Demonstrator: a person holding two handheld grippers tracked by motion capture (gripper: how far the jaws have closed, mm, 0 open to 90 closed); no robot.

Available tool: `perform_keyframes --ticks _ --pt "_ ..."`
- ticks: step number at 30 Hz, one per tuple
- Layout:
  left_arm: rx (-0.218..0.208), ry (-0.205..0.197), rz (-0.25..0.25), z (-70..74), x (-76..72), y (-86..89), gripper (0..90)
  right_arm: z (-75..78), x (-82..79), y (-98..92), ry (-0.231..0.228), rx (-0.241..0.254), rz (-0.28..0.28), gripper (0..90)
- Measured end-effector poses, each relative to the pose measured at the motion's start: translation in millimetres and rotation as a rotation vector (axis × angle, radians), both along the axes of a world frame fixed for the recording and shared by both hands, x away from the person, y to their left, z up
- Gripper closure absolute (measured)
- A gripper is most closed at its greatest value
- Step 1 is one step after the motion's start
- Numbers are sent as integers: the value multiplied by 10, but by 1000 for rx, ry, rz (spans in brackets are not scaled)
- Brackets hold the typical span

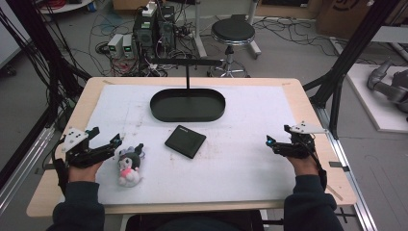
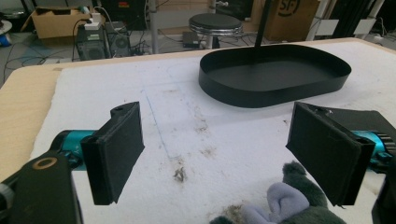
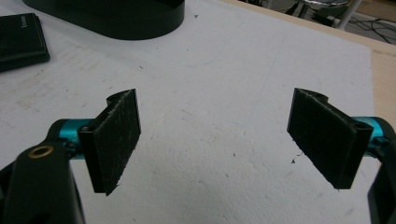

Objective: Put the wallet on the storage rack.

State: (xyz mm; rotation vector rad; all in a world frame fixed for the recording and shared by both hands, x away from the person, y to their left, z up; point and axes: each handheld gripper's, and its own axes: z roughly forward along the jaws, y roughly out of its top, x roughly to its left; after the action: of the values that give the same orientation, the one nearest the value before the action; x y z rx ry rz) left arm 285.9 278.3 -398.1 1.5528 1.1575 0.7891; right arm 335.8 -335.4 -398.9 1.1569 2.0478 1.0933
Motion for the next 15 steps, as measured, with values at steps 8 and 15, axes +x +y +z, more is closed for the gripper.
perform_keyframes --ticks 8,15 --pt "2 4 10 -11 56 -19 185 -23 -8 13 -2 27 -1 176" --pt "15 -4 9 -25 80 3 195 -7 -32 133 -7 75 23 176"
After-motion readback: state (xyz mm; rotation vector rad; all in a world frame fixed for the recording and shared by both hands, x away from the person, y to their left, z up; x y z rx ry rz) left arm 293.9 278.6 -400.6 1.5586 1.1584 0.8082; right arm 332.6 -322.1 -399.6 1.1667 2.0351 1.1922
